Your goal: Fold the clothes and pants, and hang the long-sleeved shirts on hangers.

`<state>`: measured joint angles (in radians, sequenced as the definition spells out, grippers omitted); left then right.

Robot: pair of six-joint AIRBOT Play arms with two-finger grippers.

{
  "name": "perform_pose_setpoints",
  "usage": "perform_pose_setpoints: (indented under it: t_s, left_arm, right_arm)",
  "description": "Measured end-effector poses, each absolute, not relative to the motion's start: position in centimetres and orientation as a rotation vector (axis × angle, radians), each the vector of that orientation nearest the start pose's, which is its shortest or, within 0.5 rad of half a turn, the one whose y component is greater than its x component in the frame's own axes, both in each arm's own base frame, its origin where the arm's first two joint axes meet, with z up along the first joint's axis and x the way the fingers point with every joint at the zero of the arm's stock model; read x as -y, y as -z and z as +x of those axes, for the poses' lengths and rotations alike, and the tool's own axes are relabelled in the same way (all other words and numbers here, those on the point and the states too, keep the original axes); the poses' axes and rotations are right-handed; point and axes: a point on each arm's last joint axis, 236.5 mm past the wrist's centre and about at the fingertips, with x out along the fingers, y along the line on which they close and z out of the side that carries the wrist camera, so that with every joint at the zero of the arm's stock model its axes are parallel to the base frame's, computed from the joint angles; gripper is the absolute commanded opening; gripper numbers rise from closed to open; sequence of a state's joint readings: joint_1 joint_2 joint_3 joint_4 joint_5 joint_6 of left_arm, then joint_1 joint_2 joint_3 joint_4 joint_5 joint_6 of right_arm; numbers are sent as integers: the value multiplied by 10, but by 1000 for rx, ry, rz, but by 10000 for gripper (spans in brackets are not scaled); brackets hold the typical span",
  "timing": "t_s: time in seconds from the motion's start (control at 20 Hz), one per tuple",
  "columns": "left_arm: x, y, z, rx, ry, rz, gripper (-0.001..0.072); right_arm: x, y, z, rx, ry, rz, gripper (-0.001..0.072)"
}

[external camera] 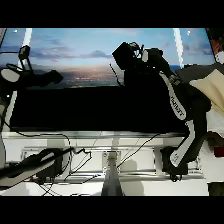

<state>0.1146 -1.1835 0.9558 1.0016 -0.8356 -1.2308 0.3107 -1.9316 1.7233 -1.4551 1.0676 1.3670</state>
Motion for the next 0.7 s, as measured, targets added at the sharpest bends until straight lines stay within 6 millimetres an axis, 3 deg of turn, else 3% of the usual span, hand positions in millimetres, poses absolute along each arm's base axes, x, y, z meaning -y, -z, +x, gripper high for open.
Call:
perform_pose_setpoints:
  t_s: [0.1,0.3,0.5,0.7]
  left_arm:
    - [77,-21,421,-945,279,-364,652]
    - [139,1,428,-979,356,-471,652]
    - [189,25,433,-1025,408,-515,652]
    - [228,44,451,-1056,457,-516,653]
  right_arm:
    - [-204,72,488,-1249,-491,-296,11]
    - [-222,50,435,-1287,-555,-346,12]
    - [-206,35,375,-1339,-546,-342,14]
    - [-194,20,341,-1337,-542,-328,15]
